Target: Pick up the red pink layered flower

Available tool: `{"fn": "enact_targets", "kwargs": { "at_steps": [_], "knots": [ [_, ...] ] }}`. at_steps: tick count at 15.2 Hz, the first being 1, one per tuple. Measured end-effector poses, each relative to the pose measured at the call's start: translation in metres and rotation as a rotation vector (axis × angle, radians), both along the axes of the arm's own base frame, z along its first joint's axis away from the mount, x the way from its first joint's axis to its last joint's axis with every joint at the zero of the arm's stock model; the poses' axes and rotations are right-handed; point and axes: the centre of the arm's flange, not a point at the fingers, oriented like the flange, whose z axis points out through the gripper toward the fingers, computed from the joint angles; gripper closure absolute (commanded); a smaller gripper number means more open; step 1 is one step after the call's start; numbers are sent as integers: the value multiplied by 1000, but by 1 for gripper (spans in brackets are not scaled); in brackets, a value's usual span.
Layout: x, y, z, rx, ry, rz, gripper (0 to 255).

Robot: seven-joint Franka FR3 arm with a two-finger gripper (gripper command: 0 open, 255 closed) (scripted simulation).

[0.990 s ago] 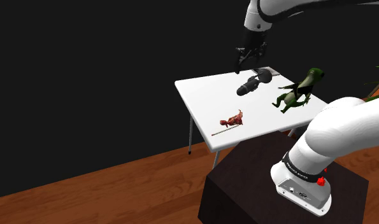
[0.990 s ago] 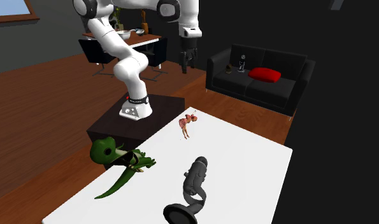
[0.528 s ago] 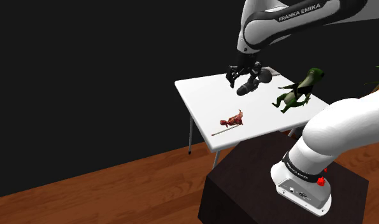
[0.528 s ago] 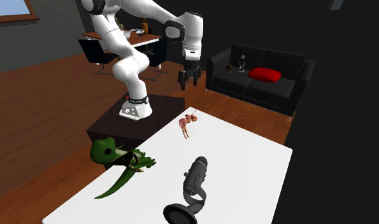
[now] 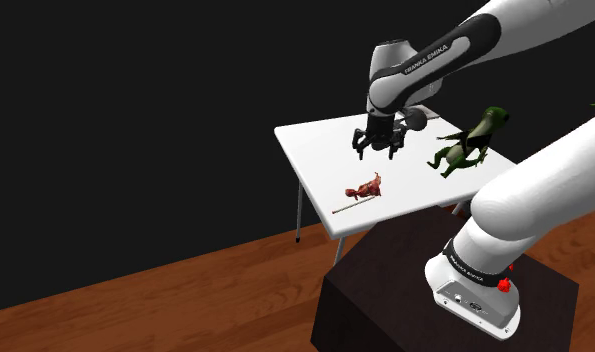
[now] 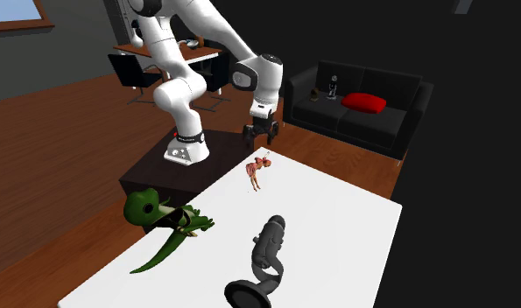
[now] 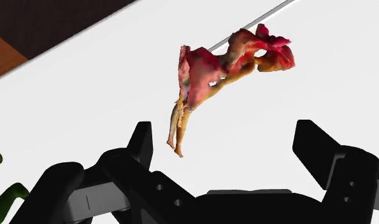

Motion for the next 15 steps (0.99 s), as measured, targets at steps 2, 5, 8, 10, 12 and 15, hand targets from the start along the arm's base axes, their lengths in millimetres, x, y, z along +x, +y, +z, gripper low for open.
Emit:
{"fn": "enact_targets", "kwargs": {
  "at_steps": [2, 5, 8, 10, 12, 15],
  "knots": [
    [-2, -5, -28, 1, 15, -82, 0],
    [-5, -16, -61, 1, 33, -192, 0],
    [-5, -18, -77, 1, 37, -216, 0],
    [-6, -18, -88, 1, 38, -218, 0],
    [-4, -18, -102, 1, 38, -219, 0],
    [-5, -18, -108, 1, 37, -219, 255]
  ]
}}
